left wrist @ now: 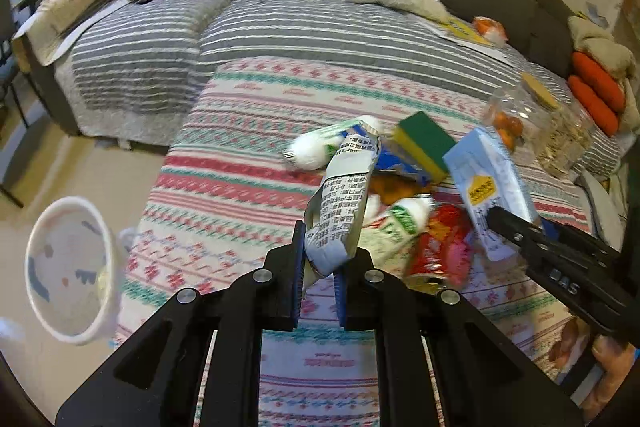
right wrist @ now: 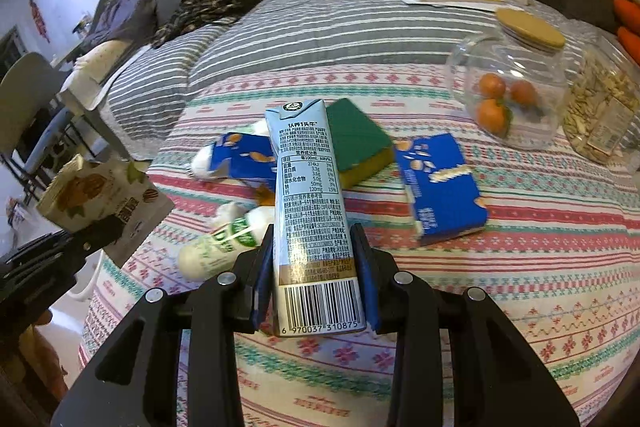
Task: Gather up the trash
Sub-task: 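Carry the white carton to the bin and release with the left gripper while the right holds the milk carton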
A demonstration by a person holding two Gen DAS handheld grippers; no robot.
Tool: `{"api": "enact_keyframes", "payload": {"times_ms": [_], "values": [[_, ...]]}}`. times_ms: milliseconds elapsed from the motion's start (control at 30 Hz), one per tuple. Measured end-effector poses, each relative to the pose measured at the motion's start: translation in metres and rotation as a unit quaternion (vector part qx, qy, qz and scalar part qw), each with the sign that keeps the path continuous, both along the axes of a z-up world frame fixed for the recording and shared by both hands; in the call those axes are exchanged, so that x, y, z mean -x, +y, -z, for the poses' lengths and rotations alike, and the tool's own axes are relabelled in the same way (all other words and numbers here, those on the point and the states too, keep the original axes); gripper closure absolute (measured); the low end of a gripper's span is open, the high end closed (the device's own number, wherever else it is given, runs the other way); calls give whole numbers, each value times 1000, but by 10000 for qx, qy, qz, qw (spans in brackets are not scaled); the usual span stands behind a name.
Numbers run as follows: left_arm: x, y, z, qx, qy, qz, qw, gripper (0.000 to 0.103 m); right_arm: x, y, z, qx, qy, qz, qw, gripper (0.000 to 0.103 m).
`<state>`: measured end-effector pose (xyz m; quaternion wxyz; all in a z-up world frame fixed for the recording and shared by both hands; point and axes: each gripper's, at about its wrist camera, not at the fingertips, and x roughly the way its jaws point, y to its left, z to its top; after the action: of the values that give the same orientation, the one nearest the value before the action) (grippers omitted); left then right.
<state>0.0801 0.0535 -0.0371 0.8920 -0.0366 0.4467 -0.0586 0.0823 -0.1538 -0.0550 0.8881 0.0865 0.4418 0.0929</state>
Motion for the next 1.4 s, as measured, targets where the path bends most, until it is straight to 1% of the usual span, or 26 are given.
{"api": "enact_keyframes", "payload": {"times_ms": [267, 400, 533, 667, 767, 900, 1133, 1300, 1400], "values": [[5, 35, 4, -158, 204, -369, 9990, 91, 5, 31, -5, -92, -47, -316, 9994, 67], [8, 48, 3, -203, 212, -491, 9984, 91, 10, 41, -6, -116, -60, -416, 9990, 67], [12, 63, 2, -356, 217, -696, 9967, 91, 15, 50, -7, -155, -50, -499, 9986, 67], [16, 81, -1, -189, 241, -836, 9960, 91, 20, 61, -6, -150, -38, -587, 9982, 67], [18, 92, -3, -155, 239, -958, 9950, 91, 23, 68, -7, -168, -33, -636, 9978, 67], [19, 107, -4, -184, 253, -1128, 9931, 91, 26, 77, -8, -241, -40, -713, 9972, 67], [20, 132, -5, -240, 259, -1388, 9897, 91, 30, 91, -6, -232, -44, -834, 9962, 67], [18, 151, -5, -446, 244, -1660, 9848, 91, 30, 94, -5, -233, -39, -855, 9961, 67], [16, 162, -2, -492, 298, -1800, 9820, 91, 31, 94, -5, -237, -38, -850, 9961, 67]]}}
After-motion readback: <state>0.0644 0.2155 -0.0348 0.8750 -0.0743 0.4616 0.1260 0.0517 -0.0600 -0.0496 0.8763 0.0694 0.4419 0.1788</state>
